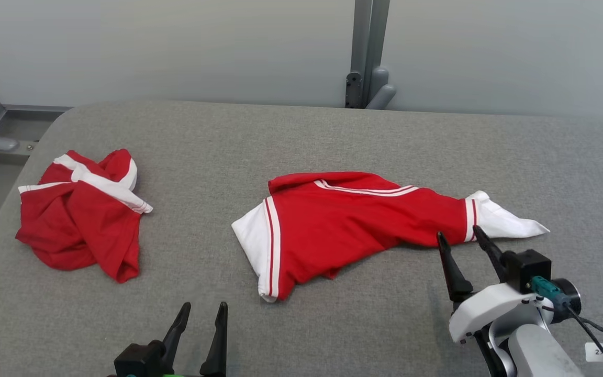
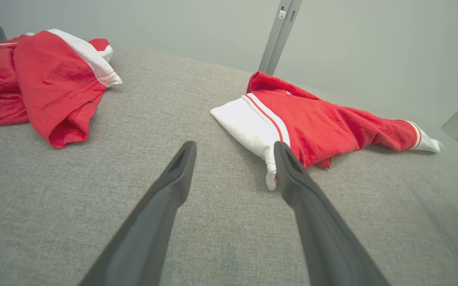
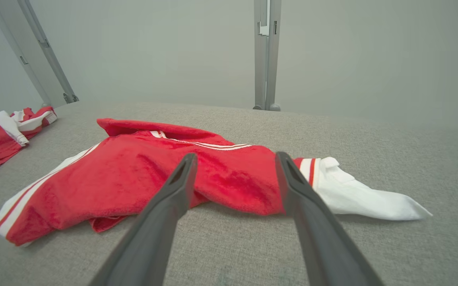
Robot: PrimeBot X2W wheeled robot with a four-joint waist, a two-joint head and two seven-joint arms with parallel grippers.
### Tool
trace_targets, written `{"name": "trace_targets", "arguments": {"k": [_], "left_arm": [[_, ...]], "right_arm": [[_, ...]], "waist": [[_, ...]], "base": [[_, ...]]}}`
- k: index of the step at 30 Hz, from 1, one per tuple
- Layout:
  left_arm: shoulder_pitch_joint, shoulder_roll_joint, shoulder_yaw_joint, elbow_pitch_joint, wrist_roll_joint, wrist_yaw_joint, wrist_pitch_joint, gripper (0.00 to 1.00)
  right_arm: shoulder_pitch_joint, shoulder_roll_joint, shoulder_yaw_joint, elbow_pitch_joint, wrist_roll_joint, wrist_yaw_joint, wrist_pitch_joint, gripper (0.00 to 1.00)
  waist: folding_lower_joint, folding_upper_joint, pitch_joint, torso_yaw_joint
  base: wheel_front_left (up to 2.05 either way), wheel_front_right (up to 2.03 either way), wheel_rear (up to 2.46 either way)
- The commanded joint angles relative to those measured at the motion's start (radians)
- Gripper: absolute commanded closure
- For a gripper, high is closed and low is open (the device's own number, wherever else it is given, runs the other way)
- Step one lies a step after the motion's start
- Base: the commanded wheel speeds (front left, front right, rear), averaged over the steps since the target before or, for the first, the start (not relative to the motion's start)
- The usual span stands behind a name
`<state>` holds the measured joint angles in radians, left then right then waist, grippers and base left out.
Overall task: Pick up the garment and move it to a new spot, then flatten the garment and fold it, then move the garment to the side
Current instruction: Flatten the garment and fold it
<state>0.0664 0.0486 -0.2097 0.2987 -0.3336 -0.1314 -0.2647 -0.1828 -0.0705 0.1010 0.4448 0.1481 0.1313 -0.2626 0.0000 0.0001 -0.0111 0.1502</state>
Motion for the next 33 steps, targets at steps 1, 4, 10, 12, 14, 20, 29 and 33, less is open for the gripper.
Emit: {"name": "trace_targets", "arguments": {"k": [1, 4, 10, 12, 14, 20, 29, 33], "left_arm": [[0.003, 0.003, -0.001, 0.002, -0.006, 0.002, 0.001, 0.00], [-0.005, 0.003, -0.006, 0.001, -0.009, 0.002, 0.001, 0.00], [-0.037, 0.003, -0.023, -0.005, -0.020, 0.002, 0.001, 0.00], [-0.048, 0.003, -0.029, -0.007, -0.021, 0.002, 0.001, 0.00], [-0.054, 0.003, -0.031, -0.007, -0.029, 0.002, 0.001, 0.00], [-0.078, 0.003, -0.032, -0.014, -0.034, 0.002, 0.001, 0.00], [-0.110, 0.003, -0.056, -0.022, -0.038, 0.002, 0.001, 0.00], [-0.127, 0.003, -0.064, -0.026, -0.039, 0.002, 0.001, 0.00]], "right_arm": [[-0.026, -0.010, -0.006, 0.009, 0.002, -0.001, -0.003, 0.00], [-0.071, -0.031, -0.012, 0.050, -0.003, -0.001, -0.003, 0.00], [-0.175, -0.074, -0.062, 0.164, -0.012, -0.001, -0.003, 0.00], [-0.195, -0.087, -0.100, 0.211, -0.020, -0.001, -0.003, 0.00], [-0.213, -0.096, -0.139, 0.249, -0.026, -0.001, -0.003, 0.00], [-0.236, -0.097, -0.182, 0.320, -0.034, -0.001, -0.003, 0.00], [-0.292, -0.112, -0.201, 0.364, -0.039, -0.001, -0.003, 1.00], [-0.351, -0.161, -0.206, 0.317, -0.071, -0.001, -0.003, 1.00]], "waist": [[0.0000, -0.0001, 0.017, 0.024], [0.0000, -0.0001, 0.045, 0.049], [0.0000, -0.0001, 0.106, 0.089], [0.0000, -0.0001, 0.123, 0.100], [0.0000, -0.0001, 0.136, 0.107], [0.0000, -0.0001, 0.170, 0.115], [0.0000, -0.0001, 0.219, 0.138], [0.0000, -0.0001, 0.246, 0.163]], "base": [[0.00, 0.00, 0.00], [0.00, 0.00, 0.00], [0.00, 0.00, 0.00], [0.00, 0.00, 0.00], [0.00, 0.00, 0.00], [0.00, 0.00, 0.00], [0.00, 0.00, 0.00], [0.00, 0.00, 0.00]]}}
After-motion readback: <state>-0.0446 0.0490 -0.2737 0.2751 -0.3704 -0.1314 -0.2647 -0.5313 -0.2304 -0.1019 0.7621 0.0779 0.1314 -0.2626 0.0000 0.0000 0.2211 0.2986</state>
